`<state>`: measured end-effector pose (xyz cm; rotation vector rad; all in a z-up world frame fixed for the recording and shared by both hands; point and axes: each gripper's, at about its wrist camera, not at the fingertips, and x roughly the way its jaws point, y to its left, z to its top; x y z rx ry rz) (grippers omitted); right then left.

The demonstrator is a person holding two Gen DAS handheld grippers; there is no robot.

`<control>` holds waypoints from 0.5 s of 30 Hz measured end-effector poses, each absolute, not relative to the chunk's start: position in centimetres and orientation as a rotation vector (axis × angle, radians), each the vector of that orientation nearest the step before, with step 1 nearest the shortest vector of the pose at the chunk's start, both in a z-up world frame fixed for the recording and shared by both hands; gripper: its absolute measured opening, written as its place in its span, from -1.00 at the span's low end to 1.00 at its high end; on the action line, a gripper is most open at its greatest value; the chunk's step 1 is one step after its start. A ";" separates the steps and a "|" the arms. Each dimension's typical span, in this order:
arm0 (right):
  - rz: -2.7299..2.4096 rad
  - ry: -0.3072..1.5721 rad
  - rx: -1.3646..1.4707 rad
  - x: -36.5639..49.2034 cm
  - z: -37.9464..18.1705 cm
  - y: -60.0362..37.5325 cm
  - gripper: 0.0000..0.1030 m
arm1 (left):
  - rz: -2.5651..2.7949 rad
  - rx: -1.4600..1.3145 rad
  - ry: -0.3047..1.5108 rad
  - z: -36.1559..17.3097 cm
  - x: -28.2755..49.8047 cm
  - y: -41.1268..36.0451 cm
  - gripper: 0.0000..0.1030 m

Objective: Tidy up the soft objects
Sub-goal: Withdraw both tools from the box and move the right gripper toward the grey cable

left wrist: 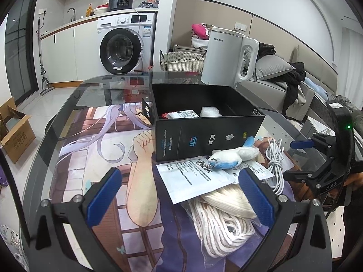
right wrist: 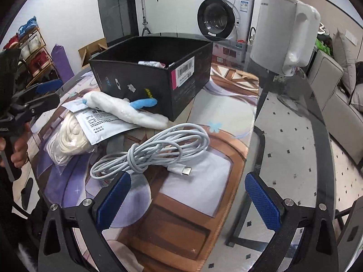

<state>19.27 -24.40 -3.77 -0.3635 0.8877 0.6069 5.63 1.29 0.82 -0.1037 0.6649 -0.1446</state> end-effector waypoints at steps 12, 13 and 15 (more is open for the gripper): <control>0.697 0.853 -0.474 17.9 -4.1 -22.7 0.99 | -0.145 -0.107 0.659 0.9 5.6 1.4 1.00; 0.697 0.851 -0.481 18.0 -4.0 -22.7 0.99 | -0.144 -0.107 0.659 0.9 5.6 1.5 1.00; 0.711 0.843 -0.506 18.5 -3.7 -22.8 0.99 | -0.141 -0.106 0.659 0.9 5.6 1.6 1.00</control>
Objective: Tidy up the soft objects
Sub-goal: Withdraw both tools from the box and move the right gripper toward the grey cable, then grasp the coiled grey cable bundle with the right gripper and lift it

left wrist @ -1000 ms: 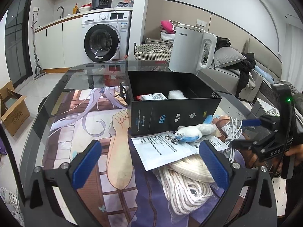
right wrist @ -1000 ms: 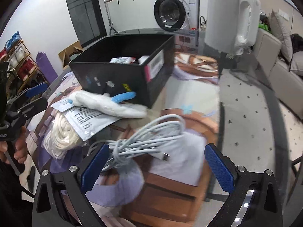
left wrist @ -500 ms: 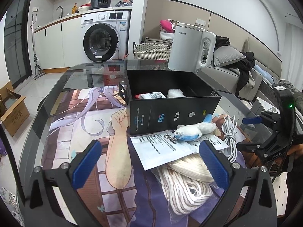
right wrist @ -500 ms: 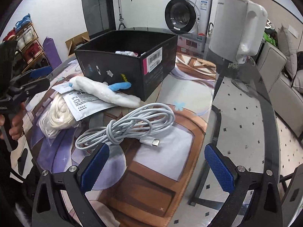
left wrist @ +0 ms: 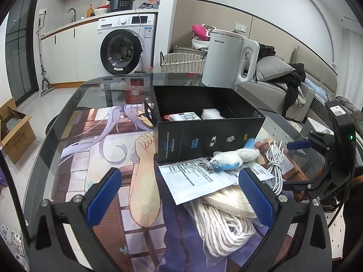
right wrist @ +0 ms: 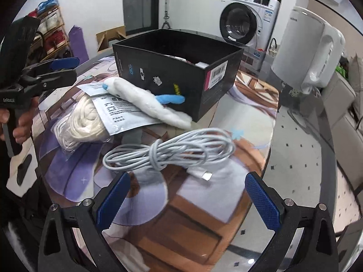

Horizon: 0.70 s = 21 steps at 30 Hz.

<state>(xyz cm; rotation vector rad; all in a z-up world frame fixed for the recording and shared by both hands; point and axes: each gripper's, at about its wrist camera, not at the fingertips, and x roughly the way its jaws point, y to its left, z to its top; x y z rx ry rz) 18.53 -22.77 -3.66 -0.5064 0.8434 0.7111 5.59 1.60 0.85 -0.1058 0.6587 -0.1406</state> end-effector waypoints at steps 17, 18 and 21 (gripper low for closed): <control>1.077 0.923 -0.775 24.0 -4.9 -20.0 0.99 | -0.162 -0.082 0.677 0.6 5.7 1.1 1.00; 1.094 0.927 -0.774 24.2 -4.9 -19.8 0.99 | -0.164 -0.083 0.680 0.6 5.7 1.1 1.00; 1.148 0.944 -0.763 24.3 -5.1 -19.5 0.99 | -0.166 -0.083 0.687 0.4 5.8 1.0 1.00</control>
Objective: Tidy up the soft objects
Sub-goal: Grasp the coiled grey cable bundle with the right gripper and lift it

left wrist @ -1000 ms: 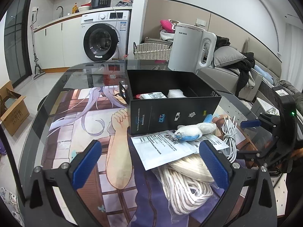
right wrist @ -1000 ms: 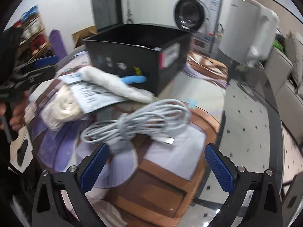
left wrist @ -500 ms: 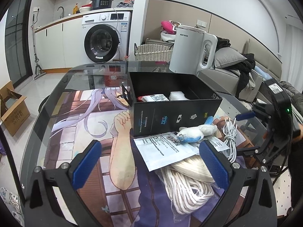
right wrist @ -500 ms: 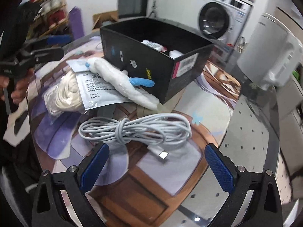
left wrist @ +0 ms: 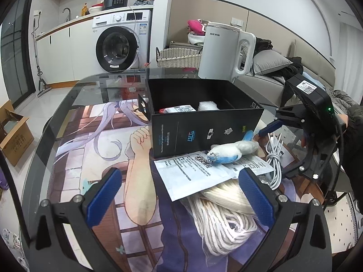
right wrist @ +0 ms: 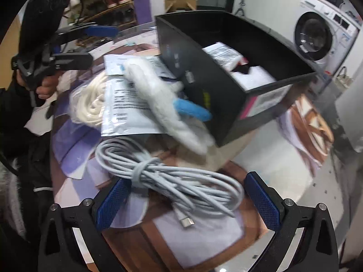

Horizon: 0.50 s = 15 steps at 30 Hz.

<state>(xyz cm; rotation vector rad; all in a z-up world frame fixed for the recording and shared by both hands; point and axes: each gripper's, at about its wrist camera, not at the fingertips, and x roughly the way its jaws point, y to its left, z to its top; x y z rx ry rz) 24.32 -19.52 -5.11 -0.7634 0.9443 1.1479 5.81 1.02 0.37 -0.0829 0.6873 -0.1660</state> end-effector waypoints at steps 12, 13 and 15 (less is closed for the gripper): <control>1.267 0.920 -0.755 18.3 -4.8 -20.7 0.60 | -0.177 -0.109 0.700 0.0 6.0 1.4 1.00; 1.268 0.912 -0.735 18.3 -4.8 -20.4 0.57 | -0.176 -0.108 0.701 0.0 6.0 1.4 1.00; 1.256 0.894 -0.709 18.2 -4.9 -19.4 0.46 | -0.174 -0.103 0.703 0.0 6.0 1.3 1.00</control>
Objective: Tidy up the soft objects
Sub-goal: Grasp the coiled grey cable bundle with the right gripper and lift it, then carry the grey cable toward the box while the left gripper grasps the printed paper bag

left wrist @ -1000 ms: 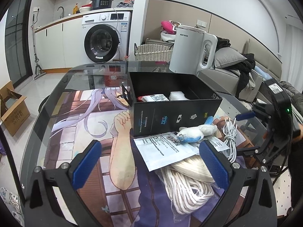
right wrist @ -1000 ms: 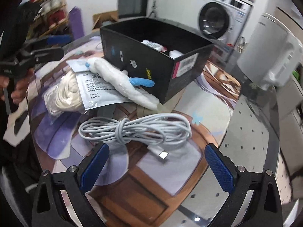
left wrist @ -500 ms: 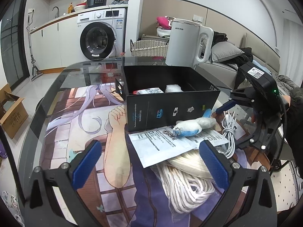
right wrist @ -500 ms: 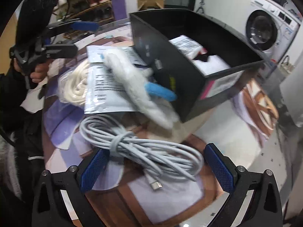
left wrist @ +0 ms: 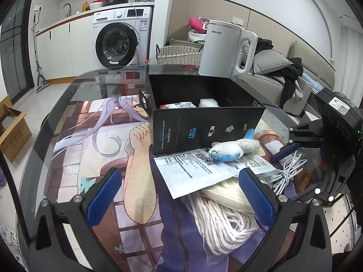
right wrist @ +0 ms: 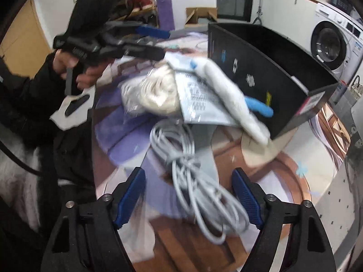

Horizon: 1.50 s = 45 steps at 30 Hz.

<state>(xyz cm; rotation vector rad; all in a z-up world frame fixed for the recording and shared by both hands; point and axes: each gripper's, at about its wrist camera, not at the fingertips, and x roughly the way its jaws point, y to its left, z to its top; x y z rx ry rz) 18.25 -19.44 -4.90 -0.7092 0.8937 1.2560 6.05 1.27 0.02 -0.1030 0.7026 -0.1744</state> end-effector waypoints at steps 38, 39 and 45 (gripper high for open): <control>0.780 0.488 -0.250 14.8 3.8 -23.2 -0.48 | -0.176 -0.125 0.723 0.3 6.5 0.8 1.00; 0.773 0.490 -0.245 15.0 3.9 -23.1 -0.48 | -0.169 -0.126 0.731 0.2 6.8 0.7 1.00; 0.764 0.473 -0.187 15.8 4.6 -22.2 -0.48 | -0.171 -0.162 0.774 -0.4 8.5 0.9 1.00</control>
